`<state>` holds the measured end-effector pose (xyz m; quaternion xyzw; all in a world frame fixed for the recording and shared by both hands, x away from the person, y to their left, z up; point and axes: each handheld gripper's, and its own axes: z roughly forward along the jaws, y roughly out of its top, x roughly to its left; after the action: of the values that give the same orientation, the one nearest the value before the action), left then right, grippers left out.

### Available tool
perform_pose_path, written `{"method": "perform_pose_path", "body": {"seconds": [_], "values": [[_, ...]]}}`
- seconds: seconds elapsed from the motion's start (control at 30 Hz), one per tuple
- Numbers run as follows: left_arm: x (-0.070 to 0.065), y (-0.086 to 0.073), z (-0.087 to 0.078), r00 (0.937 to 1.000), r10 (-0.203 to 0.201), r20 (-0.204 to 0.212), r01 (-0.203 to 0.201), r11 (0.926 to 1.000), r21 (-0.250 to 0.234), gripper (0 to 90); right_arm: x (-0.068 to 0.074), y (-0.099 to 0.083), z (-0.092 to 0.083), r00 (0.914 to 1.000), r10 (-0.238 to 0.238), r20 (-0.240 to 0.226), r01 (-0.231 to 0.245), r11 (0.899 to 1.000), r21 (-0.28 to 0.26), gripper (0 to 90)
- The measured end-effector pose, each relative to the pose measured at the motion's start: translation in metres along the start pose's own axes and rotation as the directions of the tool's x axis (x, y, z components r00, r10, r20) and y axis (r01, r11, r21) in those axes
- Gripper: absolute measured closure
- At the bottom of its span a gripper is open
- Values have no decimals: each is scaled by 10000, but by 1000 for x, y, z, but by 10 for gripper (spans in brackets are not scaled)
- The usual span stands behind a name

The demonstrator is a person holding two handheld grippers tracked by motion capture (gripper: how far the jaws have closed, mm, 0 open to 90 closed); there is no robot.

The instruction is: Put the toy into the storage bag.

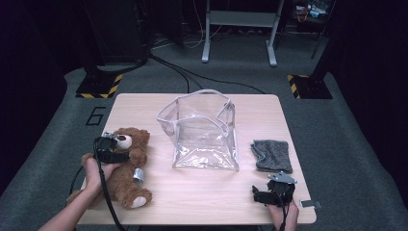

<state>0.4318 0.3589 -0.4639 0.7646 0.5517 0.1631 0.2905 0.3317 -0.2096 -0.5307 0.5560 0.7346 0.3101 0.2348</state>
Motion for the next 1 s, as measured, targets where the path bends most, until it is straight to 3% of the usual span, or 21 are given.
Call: {"method": "perform_pose_path", "body": {"seconds": [0.07,0.23,0.4,0.6,0.73,0.9,1.0], "values": [[1,-1,-6,9999,-165,17,165,9985,-530,462,-1,0,1,10000,-75,-52,75,10000,-31,0],[-5,7,-26,10000,-5,-38,-1,9868,-1618,470,-1,0,1,9999,-94,-70,94,10000,-28,0],[-6,16,-43,9999,42,-108,-69,9642,-2652,480,-1,0,1,10000,-19,-67,18,10000,-77,0],[0,22,-52,9997,-206,-136,149,9424,-3341,483,-1,0,1,10000,-14,-18,14,10000,-31,0],[3,26,-55,9996,-217,-171,142,9335,-3584,485,-1,0,1,10000,-6,-12,6,10000,-34,0],[3,34,-58,9993,-239,-300,99,9164,-4002,485,-1,0,1,10000,-9,-10,9,10000,-37,0],[2,40,-61,9992,-257,-302,110,9114,-4115,485,-1,0,1,10000,-9,-10,8,10000,-39,0]]}}
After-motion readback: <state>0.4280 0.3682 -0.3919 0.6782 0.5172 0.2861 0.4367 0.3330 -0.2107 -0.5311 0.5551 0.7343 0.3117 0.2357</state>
